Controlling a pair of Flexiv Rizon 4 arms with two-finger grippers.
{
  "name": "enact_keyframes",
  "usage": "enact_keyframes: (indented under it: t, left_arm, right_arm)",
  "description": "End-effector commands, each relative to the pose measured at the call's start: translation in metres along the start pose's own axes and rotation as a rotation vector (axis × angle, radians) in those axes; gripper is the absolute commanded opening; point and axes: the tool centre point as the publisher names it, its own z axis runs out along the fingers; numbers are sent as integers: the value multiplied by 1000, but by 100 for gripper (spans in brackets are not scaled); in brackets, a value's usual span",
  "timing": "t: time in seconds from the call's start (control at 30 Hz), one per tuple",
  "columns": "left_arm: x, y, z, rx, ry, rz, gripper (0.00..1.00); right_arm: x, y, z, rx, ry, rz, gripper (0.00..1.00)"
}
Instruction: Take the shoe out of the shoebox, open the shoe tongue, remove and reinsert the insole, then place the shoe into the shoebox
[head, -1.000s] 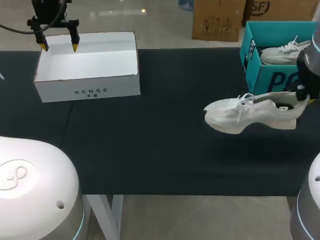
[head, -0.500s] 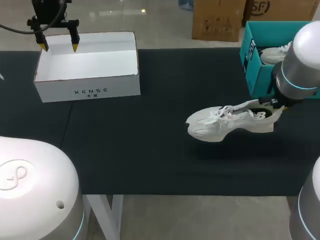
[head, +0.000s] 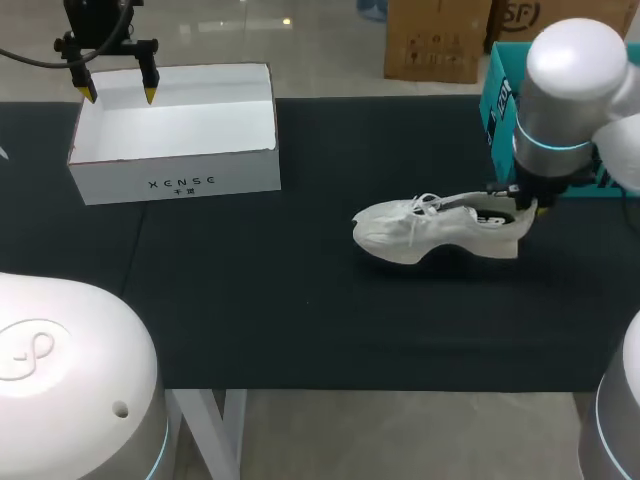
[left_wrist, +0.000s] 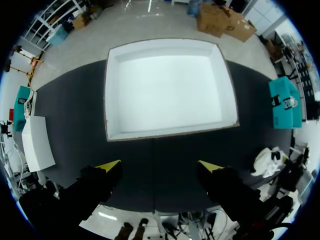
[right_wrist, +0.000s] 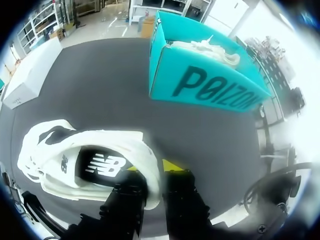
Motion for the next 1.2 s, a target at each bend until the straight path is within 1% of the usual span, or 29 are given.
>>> enact_keyframes:
  t: [0.03,0.23,0.57,0.77,0.8,0.83,0.87,0.9,0.93,0.97,1.0,1.03,1.07,1.17,1.2]
  left_arm:
    - [0,0,1,0,0,0,100]
    - [0,0,1,0,0,0,100]
    - [0,0,1,0,0,0,100]
    - [0,0,1,0,0,0,100]
    - [0,0,1,0,0,0,100]
    - [0,0,1,0,0,0,100]
    - [0,0,1,0,0,0,100]
    - [0,0,1,0,0,0,100]
    - [0,0,1,0,0,0,100]
    - [0,0,1,0,0,0,100]
    - [0,0,1,0,0,0,100]
    - [0,0,1,0,0,0,100]
    - [0,0,1,0,0,0,100]
    - [0,0,1,0,0,0,100]
    - [0,0,1,0,0,0,100]
  right_arm:
    - [10,4,7,20,-19,7,0]
    - [14,-2,12,32,-26,27,0]
    - [29,-14,17,44,-1,25,0]
    - [35,-20,25,58,9,21,0]
    - [35,-20,26,60,10,21,2]
    - [36,-21,26,62,12,21,27]
    - [37,-21,27,63,12,20,38]
    - [37,-21,27,64,12,20,45]
    - [38,-21,28,66,12,20,61]
    - [38,-21,28,66,12,22,80]
    - [38,-21,28,66,12,23,85]
    - [37,-21,26,65,12,26,86]
    - [37,-21,25,64,13,28,90]
    - [33,-20,17,50,15,41,95]
    - [30,-19,14,44,18,47,99]
